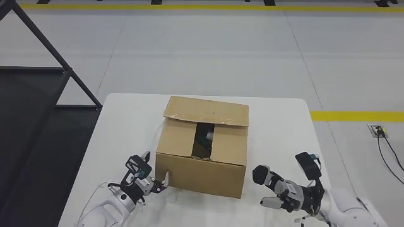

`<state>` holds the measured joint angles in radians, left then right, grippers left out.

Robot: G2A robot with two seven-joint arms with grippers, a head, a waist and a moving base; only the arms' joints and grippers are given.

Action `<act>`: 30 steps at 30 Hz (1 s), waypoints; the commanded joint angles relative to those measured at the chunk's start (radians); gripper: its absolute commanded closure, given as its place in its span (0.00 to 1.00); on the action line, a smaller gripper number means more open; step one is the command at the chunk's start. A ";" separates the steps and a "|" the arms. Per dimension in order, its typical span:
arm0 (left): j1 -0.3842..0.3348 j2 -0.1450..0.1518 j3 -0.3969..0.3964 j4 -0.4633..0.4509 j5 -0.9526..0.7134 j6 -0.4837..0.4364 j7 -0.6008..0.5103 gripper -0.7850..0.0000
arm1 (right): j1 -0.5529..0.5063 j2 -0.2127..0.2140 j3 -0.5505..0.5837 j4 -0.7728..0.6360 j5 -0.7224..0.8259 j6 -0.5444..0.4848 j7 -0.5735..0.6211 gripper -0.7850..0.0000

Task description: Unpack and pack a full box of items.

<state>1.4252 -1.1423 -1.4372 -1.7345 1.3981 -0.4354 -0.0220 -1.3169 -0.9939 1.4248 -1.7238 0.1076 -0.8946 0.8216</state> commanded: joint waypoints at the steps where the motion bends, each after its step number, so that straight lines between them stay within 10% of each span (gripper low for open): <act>1: -0.001 0.000 0.006 -0.002 0.005 -0.001 0.003 0.00 | -0.005 -0.002 -0.005 -0.012 -0.005 0.016 -0.029 0.00; 13: 0.065 0.006 -0.051 -0.058 -0.032 0.010 0.058 0.00 | 0.102 -0.014 -0.083 0.025 0.156 0.377 -0.066 0.00; 30: 0.170 0.010 -0.305 -0.105 -0.412 0.083 0.126 0.00 | 0.194 -0.041 -0.166 0.064 0.286 0.551 -0.167 0.00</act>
<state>1.5970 -1.1317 -1.7346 -1.8442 0.9970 -0.3642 0.1041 -1.1448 -1.0308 1.2717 -1.6771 0.3685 -0.3681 0.6600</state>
